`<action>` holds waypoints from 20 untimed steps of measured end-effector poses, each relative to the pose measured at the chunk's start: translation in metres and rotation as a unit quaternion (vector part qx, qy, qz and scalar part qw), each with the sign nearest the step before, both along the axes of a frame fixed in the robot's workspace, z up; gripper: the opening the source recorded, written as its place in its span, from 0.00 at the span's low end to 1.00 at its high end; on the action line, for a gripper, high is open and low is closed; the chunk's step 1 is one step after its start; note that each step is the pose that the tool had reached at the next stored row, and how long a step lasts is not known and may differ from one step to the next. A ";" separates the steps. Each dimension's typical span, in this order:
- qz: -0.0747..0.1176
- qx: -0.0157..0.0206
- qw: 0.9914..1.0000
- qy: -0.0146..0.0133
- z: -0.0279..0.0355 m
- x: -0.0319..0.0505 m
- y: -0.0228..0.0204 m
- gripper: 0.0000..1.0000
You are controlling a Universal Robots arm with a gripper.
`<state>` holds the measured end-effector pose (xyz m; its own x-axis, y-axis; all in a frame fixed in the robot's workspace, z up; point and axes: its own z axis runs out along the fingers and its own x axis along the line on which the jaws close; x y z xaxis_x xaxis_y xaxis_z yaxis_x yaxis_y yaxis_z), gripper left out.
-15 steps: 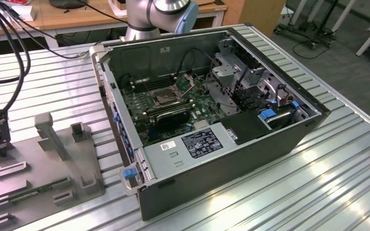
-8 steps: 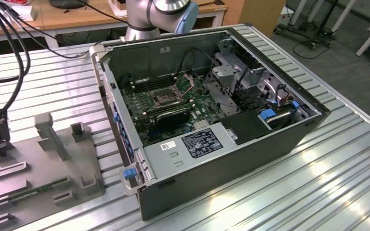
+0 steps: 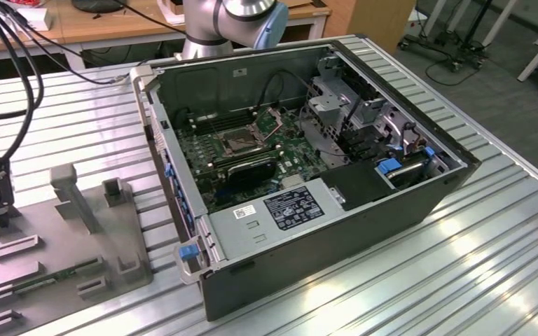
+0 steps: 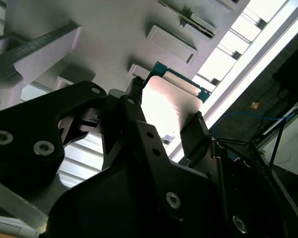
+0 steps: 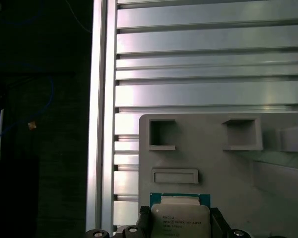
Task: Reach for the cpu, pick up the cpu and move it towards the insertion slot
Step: 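Pick up the cpu and move it towards the insertion slot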
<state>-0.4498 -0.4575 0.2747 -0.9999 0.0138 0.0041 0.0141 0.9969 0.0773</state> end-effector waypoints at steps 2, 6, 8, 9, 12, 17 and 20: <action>0.000 0.000 1.000 0.000 0.0004 0.0000 0.0000 0.54; -0.001 0.000 1.000 0.000 0.0014 0.0000 0.0000 0.54; -0.001 0.000 1.000 0.000 0.0022 0.0000 0.0000 0.54; -0.001 0.000 1.000 0.000 0.0025 0.0000 0.0000 0.54; -0.001 0.000 1.000 0.000 0.0036 0.0000 0.0000 0.54; -0.002 0.000 1.000 0.000 0.0037 0.0000 0.0000 0.54; -0.002 0.000 1.000 0.000 0.0037 0.0000 0.0000 0.54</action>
